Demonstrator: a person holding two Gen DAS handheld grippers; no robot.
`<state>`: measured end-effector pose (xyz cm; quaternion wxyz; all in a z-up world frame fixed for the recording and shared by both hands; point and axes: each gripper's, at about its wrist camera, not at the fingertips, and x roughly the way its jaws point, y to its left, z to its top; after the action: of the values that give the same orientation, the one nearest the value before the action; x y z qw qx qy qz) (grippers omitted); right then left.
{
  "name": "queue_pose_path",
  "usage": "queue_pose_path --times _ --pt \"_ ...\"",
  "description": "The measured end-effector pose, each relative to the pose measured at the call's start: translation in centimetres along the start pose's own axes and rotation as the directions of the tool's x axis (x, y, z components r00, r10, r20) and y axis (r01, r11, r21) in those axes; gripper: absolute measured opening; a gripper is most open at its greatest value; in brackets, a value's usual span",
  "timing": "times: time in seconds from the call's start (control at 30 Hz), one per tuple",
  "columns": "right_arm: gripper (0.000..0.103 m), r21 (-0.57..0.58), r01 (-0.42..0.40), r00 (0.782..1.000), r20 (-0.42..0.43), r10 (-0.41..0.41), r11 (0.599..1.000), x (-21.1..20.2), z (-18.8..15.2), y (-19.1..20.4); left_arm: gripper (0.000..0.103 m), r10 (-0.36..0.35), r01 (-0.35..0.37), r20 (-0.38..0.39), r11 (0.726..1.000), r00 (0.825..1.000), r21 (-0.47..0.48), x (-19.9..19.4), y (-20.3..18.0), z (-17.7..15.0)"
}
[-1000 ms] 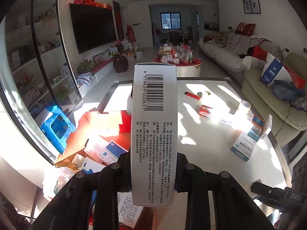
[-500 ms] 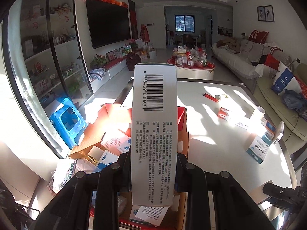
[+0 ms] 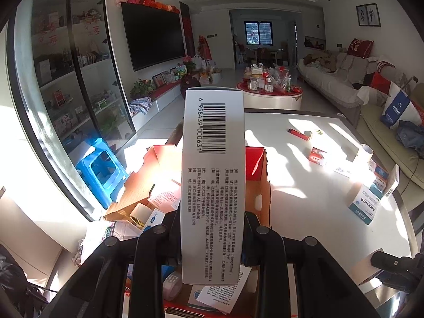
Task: Organize objects
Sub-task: 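Hold the white box above the tray with the left tool while the right tool holds the tape roll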
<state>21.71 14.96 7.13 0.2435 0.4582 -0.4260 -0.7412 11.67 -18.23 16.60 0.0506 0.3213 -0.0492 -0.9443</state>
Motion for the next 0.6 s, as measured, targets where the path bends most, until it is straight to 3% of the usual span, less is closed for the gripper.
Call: queue_pose_path --times 0.6 --pt "0.054 0.001 -0.006 1.000 -0.010 0.006 1.000 0.20 -0.19 -0.03 0.031 0.008 -0.008 -0.009 1.000 1.000 -0.009 0.37 0.37 -0.49"
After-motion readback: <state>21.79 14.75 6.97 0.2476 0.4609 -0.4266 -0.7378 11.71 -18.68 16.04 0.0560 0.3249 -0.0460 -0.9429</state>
